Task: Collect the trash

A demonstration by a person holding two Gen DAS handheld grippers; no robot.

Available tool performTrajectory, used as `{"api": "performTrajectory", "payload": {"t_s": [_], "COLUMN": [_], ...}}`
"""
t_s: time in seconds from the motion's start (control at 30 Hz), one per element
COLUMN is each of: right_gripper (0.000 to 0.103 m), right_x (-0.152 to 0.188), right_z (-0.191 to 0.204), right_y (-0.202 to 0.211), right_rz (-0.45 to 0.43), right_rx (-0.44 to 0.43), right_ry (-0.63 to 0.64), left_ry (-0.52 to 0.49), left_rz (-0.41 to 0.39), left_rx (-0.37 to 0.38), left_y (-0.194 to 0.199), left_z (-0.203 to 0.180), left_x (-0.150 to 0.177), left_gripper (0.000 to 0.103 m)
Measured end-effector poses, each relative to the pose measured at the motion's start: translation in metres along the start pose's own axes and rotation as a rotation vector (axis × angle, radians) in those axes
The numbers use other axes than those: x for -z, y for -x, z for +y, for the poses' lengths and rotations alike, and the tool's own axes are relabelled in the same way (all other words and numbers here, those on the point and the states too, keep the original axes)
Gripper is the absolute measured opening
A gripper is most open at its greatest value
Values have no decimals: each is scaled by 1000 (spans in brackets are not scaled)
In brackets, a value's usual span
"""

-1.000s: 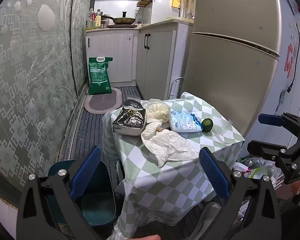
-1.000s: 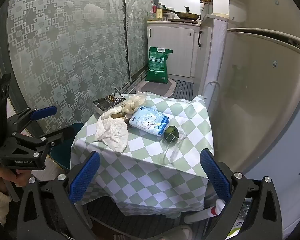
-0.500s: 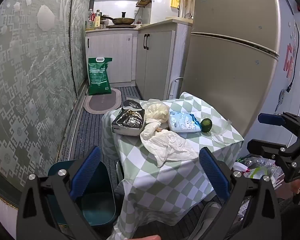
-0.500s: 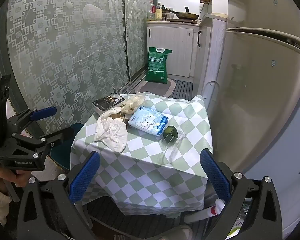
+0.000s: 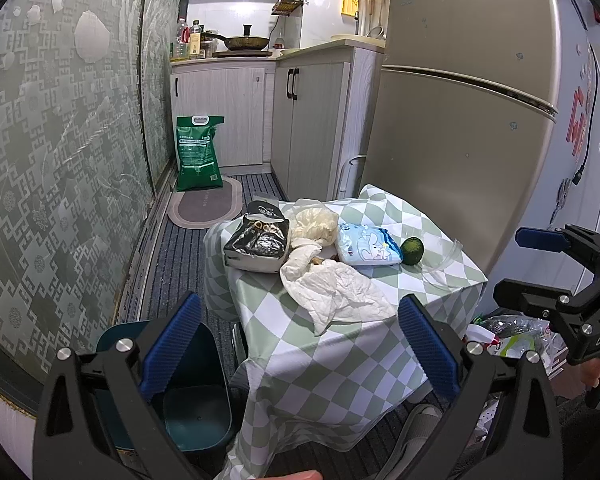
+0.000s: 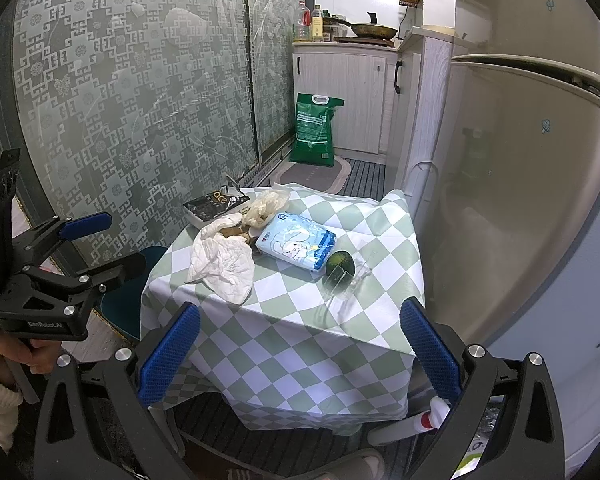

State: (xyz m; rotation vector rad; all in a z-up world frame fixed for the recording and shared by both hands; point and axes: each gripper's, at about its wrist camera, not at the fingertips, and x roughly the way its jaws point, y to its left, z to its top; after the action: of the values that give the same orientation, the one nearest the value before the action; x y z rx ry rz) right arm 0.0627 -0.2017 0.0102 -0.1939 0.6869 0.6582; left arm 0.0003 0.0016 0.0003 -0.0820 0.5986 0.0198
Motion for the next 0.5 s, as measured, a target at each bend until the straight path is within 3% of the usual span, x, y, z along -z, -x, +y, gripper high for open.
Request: {"api": "performTrajectory", "payload": {"t_s": [0.5], "right_gripper": [100], "right_x": [-1], "right_z": [-1], "right_y": [0], "right_rz": [3], "right_rx": [-4], "right_ry": [-5], "left_ry": [-1], "left_rz": [-1], "left_rx": [3], "left_y": [2], "left_z": [-4], "left_x": [-3], "left_gripper": [100]}}
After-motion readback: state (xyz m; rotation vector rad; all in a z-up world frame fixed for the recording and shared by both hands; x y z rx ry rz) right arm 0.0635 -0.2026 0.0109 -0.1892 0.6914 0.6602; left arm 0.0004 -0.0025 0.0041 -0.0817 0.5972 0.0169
